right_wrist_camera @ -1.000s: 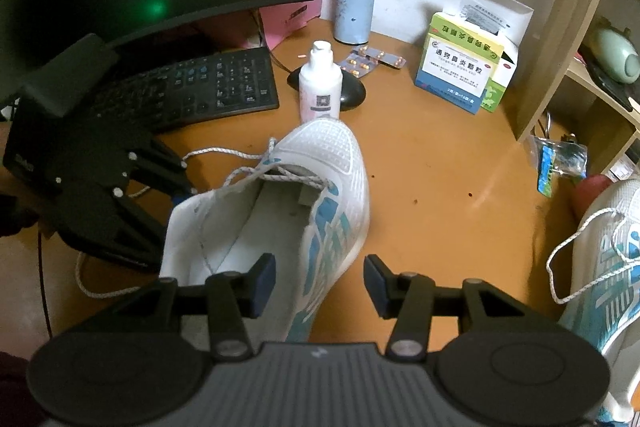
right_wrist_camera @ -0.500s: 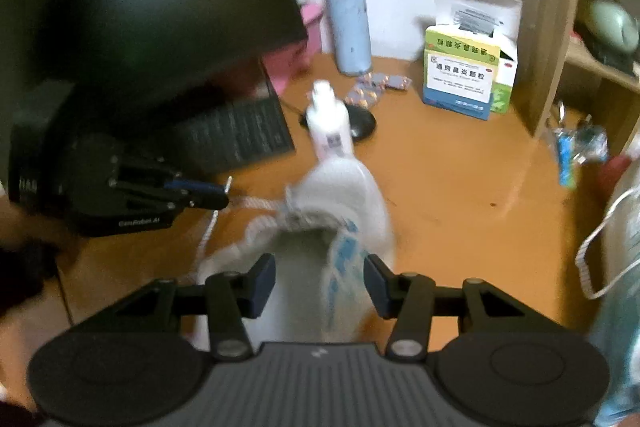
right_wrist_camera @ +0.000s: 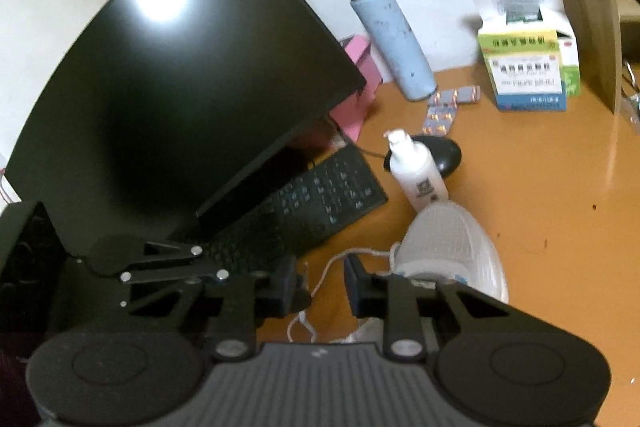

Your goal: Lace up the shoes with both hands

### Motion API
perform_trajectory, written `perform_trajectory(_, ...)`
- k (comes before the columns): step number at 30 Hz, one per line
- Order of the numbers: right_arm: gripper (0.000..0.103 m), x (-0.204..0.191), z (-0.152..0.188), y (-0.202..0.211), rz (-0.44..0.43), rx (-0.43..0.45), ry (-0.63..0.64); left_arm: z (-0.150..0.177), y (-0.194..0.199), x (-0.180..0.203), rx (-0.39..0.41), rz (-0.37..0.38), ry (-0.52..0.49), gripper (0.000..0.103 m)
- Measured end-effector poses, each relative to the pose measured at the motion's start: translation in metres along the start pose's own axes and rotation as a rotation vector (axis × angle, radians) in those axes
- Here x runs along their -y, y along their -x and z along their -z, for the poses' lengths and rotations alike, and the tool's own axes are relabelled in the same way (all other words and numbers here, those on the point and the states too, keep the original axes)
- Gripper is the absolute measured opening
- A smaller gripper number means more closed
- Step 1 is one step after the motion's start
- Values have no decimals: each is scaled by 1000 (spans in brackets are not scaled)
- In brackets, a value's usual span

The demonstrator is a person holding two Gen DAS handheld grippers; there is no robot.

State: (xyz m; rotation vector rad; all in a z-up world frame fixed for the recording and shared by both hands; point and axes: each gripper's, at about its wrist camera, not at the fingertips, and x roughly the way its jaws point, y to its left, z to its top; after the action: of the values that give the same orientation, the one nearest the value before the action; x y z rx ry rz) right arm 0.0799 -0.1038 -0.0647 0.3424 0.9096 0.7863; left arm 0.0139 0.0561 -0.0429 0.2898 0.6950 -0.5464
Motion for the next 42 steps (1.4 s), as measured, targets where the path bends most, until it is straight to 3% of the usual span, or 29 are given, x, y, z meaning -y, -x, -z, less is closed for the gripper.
perform_trajectory(2,3,7,1,-3,-35,-20,-43,1,0,2,-11,2,4,0)
perform_trajectory(10,2,16,3,0,-60,-12,-80,0,-3,9,-52,-27,-8,2)
perform_trajectory(25,3,16,8,7,-70,-12,-82,-2,-6,13,-60,-15,-2,1)
perform_trajectory(27,7,16,8,8,-74,-9,-86,-5,-4,12,-54,-39,1,1)
perform_trajectory(29,10,17,7,15,-71,2,-94,-12,0,7,-31,-120,4,1)
perform_trajectory(31,24,18,7,24,-50,17,-80,-23,5,2,-5,-202,-3,1)
perform_trajectory(33,25,17,12,34,36,10,5,-37,10,-3,47,-274,12,1)
perform_trajectory(35,25,16,22,39,106,-14,88,-49,11,-5,92,-297,33,1)
perform_trajectory(38,25,18,37,41,153,-38,160,-58,-7,7,84,-256,10,1)
perform_trajectory(42,21,26,50,45,171,-26,167,-42,-46,40,-36,-154,-58,1)
